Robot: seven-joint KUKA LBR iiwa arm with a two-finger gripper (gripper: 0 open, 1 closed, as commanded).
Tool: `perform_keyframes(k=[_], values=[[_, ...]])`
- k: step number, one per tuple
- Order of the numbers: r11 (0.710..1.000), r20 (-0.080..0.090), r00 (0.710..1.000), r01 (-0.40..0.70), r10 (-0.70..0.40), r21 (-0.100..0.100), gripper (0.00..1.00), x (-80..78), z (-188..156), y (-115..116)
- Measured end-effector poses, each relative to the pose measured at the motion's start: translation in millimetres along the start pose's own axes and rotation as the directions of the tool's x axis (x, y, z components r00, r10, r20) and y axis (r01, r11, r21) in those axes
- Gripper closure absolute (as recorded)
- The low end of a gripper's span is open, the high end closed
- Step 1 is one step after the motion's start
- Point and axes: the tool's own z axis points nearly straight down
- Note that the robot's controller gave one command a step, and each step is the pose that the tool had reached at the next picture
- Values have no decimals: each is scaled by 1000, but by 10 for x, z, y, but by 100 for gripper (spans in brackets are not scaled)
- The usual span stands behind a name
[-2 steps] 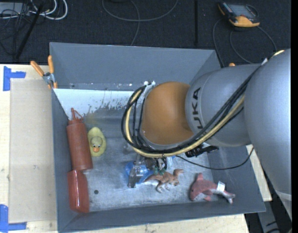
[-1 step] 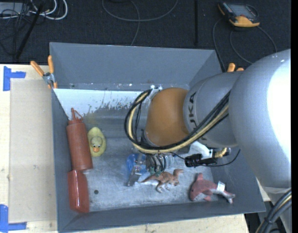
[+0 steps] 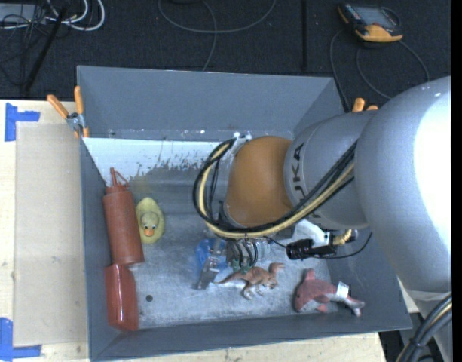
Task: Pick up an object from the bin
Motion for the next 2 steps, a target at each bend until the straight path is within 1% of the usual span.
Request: perform_keyframes(k=[1, 2], values=[[999, -5, 999, -39, 39, 12, 100, 16, -362, 14], [998, -1, 998, -61, 61, 11, 100, -10, -1039, 189]])
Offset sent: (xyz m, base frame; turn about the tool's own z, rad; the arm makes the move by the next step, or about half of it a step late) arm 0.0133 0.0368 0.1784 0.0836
